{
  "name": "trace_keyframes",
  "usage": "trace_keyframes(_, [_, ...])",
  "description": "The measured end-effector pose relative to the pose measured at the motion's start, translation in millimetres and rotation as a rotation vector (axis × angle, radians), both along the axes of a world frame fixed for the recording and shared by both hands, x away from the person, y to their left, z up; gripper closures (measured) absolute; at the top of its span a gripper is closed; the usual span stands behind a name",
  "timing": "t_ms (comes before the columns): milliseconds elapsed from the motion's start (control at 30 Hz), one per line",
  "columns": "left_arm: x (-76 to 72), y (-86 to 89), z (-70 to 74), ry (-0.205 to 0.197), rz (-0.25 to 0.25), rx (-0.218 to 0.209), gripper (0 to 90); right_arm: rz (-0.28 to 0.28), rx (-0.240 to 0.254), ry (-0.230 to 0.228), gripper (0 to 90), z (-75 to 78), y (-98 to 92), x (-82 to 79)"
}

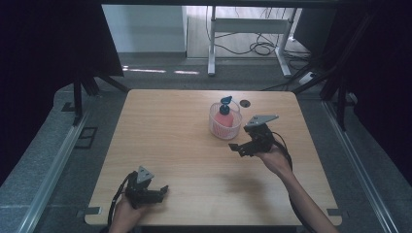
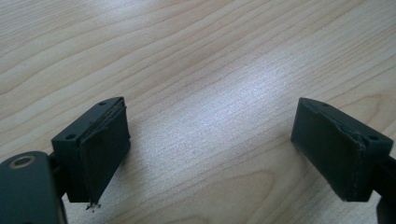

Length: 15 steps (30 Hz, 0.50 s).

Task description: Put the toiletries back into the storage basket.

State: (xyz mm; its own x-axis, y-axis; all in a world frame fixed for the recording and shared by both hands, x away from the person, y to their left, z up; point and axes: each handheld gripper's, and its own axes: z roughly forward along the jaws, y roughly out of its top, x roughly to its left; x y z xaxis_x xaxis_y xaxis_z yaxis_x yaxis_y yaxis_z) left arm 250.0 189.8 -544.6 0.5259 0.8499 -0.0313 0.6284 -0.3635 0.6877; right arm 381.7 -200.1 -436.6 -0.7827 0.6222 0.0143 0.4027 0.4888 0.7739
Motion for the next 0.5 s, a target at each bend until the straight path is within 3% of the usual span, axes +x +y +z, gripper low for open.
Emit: trace_keyframes(500, [0.0,-0.4,0.0,0.0,0.003,-0.001,11.2,0.005,-0.023,-0.004,0.7,-12.0,-12.6,-21.0])
